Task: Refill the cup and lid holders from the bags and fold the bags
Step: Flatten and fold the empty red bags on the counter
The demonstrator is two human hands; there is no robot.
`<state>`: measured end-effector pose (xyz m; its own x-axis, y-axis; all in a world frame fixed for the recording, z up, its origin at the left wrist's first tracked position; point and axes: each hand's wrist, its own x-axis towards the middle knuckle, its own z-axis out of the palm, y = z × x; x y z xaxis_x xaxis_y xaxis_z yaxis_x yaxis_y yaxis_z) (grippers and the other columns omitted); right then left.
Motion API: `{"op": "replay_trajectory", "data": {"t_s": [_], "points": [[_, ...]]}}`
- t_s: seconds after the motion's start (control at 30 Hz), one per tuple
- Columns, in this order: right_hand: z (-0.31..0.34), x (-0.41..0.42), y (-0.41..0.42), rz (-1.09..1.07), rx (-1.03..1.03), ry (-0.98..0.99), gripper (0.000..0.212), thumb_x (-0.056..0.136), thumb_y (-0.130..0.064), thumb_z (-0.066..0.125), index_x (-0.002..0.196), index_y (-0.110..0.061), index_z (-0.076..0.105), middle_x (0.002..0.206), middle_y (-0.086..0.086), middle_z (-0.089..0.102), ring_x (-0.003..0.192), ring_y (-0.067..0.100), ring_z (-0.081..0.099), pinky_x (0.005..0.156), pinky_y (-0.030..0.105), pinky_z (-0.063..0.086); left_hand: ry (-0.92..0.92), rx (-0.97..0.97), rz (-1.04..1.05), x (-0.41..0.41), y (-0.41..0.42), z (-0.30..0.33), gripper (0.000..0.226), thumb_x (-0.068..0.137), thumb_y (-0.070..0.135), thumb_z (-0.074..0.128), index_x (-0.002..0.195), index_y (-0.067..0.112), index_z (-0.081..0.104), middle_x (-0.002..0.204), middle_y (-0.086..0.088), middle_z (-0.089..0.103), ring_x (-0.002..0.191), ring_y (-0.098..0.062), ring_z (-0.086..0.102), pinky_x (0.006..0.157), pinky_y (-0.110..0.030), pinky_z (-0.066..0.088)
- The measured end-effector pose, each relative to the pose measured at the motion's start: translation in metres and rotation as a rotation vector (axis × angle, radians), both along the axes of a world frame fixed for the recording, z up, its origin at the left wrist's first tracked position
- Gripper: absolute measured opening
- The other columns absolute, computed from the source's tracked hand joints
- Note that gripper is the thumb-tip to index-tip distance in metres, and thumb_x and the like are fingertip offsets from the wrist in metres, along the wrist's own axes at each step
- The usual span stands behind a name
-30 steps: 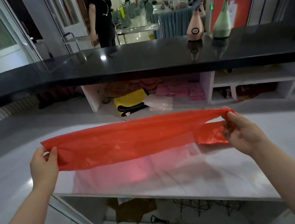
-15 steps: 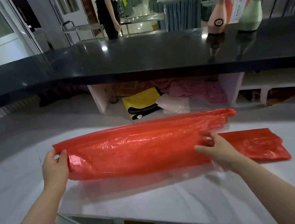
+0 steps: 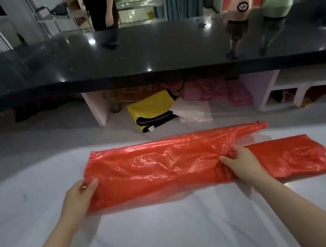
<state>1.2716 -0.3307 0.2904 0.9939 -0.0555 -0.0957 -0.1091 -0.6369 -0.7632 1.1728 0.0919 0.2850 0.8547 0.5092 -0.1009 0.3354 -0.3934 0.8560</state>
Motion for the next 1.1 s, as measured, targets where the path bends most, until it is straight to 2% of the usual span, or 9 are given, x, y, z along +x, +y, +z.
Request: {"op": "replay_trajectory", "data": {"t_s": [0.1,0.2,0.43,0.57,0.7,0.8,0.87,0.97,1.1], "points": [[0.000,0.002,0.001,0.068,-0.018,-0.047,0.021,0.086,-0.025,0.068,0.102,-0.014,0.058,0.099,0.003,0.069,0.092,0.024,0.063,0.084,0.041,0.049,-0.001,0.082,0.015,0.002,-0.003,-0.005,0.016,0.090,0.016,0.065,0.075,0.016,0.059,0.069,-0.004,0.065,0.064,-0.023,0.061,0.056,-0.022,0.044],[-0.001,0.002,0.000,0.005,0.055,-0.010,0.035,0.086,-0.028,0.070,0.115,-0.019,0.052,0.103,0.004,0.069,0.092,0.024,0.065,0.086,0.041,0.051,0.004,0.134,0.064,0.003,-0.003,-0.010,0.010,0.089,0.019,0.066,0.091,0.015,0.057,0.088,-0.003,0.066,0.077,-0.021,0.062,0.066,-0.032,0.046],[0.004,0.006,0.001,-0.119,0.062,-0.037,0.058,0.084,-0.037,0.070,0.130,-0.022,0.039,0.079,0.000,0.065,0.078,0.024,0.063,0.066,0.032,0.042,0.056,0.190,0.196,0.009,-0.018,0.002,0.057,0.089,0.043,0.061,0.136,0.025,0.035,0.114,-0.003,0.057,0.102,-0.030,0.060,0.083,-0.042,0.044],[0.014,0.008,0.005,-0.155,-0.245,-0.330,0.056,0.084,-0.025,0.070,0.131,-0.004,0.046,0.114,0.018,0.055,0.108,0.038,0.050,0.095,0.042,0.036,0.062,0.601,0.107,0.023,-0.034,0.013,0.058,0.090,0.038,0.060,0.138,0.010,0.043,0.143,-0.020,0.040,0.129,-0.041,0.041,0.103,-0.055,0.036],[0.034,0.019,0.041,0.030,-0.330,-0.645,0.036,0.077,-0.016,0.063,0.110,-0.001,0.061,0.105,0.019,0.059,0.099,0.037,0.052,0.092,0.039,0.034,0.005,0.773,-0.125,0.055,-0.056,0.027,0.050,0.091,0.036,0.057,0.133,0.009,0.052,0.146,-0.017,0.041,0.136,-0.038,0.034,0.109,-0.055,0.026],[0.035,0.029,0.083,0.263,-0.359,-0.507,0.026,0.084,-0.016,0.060,0.110,-0.010,0.064,0.110,0.010,0.060,0.102,0.031,0.054,0.087,0.040,0.042,-0.011,0.810,-0.300,0.080,-0.074,0.028,0.038,0.093,0.027,0.057,0.129,0.015,0.057,0.148,-0.009,0.043,0.139,-0.032,0.033,0.112,-0.055,0.023],[0.025,0.038,0.104,0.381,-0.443,-0.392,0.033,0.092,-0.025,0.054,0.123,-0.014,0.058,0.127,0.006,0.054,0.120,0.027,0.047,0.098,0.040,0.038,0.006,0.833,-0.394,0.094,-0.081,0.024,0.035,0.095,0.027,0.054,0.129,0.022,0.057,0.148,-0.004,0.044,0.141,-0.026,0.032,0.115,-0.054,0.020],[0.004,0.051,0.115,0.485,-0.598,-0.248,0.055,0.096,-0.050,0.038,0.143,-0.022,0.039,0.154,0.004,0.032,0.145,0.026,0.018,0.117,0.047,0.009,0.181,0.871,-0.498,0.106,-0.072,0.010,0.047,0.098,0.049,0.037,0.143,0.034,0.040,0.155,0.004,0.031,0.146,-0.019,0.018,0.117,-0.052,0.005],[-0.023,0.060,0.095,0.556,-0.749,-0.124,0.081,0.080,-0.080,0.008,0.151,-0.041,0.004,0.162,0.002,-0.002,0.147,0.033,-0.009,0.108,0.060,-0.018,0.380,0.881,-0.529,0.103,-0.049,-0.016,0.077,0.081,0.080,0.001,0.149,0.045,-0.001,0.160,0.013,-0.006,0.148,-0.024,-0.008,0.112,-0.058,-0.011]]}}
